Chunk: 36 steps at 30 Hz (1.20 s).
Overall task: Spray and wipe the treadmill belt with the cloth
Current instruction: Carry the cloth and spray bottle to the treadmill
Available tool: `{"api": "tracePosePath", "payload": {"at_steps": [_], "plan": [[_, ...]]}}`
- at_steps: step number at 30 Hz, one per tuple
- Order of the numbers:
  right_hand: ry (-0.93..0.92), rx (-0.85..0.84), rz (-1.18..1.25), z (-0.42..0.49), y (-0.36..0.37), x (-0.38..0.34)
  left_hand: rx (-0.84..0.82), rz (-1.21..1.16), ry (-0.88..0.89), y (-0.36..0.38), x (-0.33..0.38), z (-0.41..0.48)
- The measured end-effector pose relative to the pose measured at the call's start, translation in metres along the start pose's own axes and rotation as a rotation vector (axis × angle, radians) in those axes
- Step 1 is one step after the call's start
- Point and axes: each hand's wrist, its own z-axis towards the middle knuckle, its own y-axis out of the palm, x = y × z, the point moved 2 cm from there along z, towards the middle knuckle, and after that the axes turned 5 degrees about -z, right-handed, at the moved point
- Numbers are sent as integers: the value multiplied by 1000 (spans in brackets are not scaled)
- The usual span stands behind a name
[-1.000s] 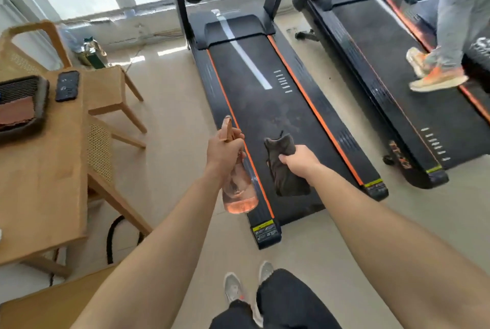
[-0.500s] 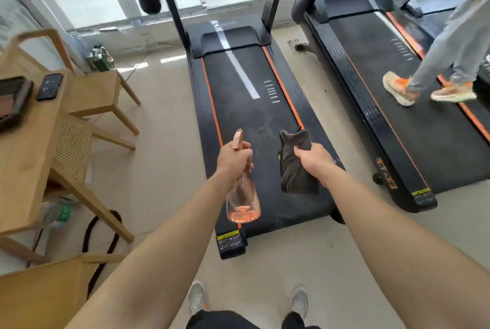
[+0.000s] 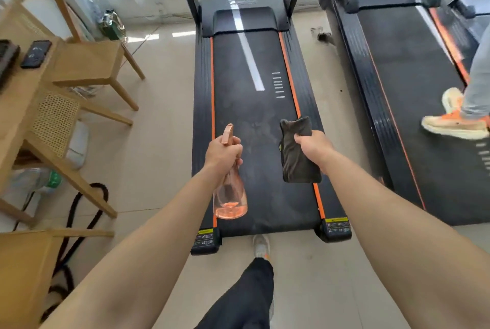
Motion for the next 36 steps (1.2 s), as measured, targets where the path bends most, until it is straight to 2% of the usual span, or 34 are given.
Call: {"api": "tracePosePath", "payload": {"at_steps": [8, 17, 21, 27, 33, 36], "plan": [[-51, -24, -54, 94, -15, -54, 19, -52, -47, 32, 44, 92], [-69, -10, 65, 197, -23, -105, 44, -62, -72, 60, 86, 189], [-86, -30, 31, 262, -15, -133, 29, -82, -69, 83, 98, 258], [-83, -72, 91, 414, 18, -185, 39, -104, -76, 122, 115, 407], [-46, -107, 224, 631, 61, -225, 75, -61, -88, 167, 116, 610], [-31, -116, 277, 710, 74, -240, 87, -51, -103, 181, 122, 690]]}}
